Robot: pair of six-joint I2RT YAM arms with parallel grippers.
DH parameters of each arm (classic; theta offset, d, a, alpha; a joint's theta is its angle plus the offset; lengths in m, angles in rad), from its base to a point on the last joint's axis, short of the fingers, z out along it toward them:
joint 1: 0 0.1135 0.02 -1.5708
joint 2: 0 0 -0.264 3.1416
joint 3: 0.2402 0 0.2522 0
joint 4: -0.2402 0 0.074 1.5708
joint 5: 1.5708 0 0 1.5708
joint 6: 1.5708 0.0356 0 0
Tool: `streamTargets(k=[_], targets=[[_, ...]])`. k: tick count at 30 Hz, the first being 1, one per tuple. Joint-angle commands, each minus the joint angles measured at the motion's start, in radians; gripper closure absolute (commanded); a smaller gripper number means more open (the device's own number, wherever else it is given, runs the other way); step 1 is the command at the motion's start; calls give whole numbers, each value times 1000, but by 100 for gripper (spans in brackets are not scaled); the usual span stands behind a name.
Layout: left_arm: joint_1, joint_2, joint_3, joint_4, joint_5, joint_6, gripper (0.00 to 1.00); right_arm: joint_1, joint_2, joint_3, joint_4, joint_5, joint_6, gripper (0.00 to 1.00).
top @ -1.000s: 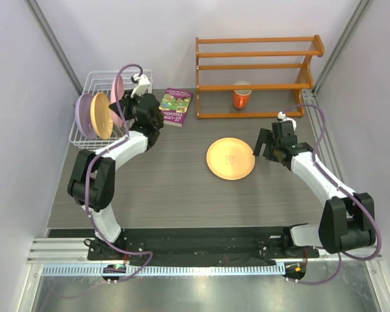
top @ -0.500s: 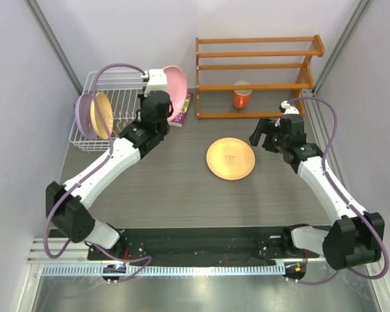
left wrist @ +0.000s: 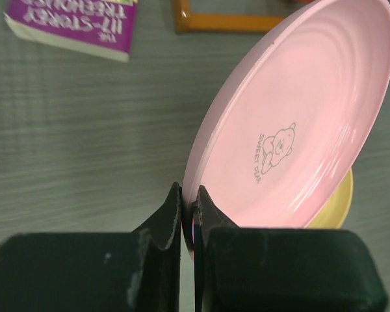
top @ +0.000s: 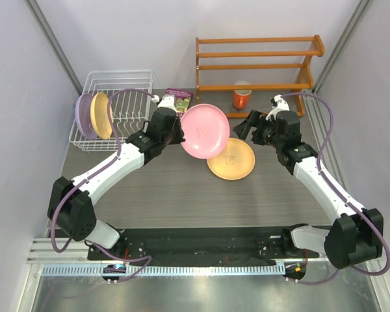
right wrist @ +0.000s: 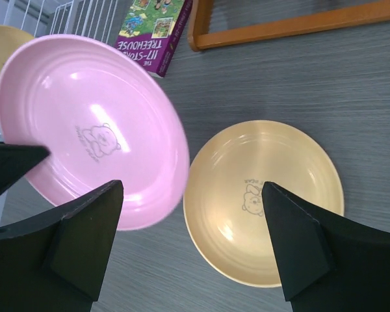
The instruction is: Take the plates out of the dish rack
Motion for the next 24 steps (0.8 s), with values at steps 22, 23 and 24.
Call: streamTargets(k=[22, 23, 24], targets=[[1, -61, -91, 134, 123, -102, 53, 85, 67, -24, 70, 112, -8, 99], [1, -59, -87, 112, 100, -93, 42, 85, 55, -27, 57, 127, -12, 99], [1, -56, -83, 96, 48, -78, 34, 85, 41, -25, 43, 168, -18, 99]])
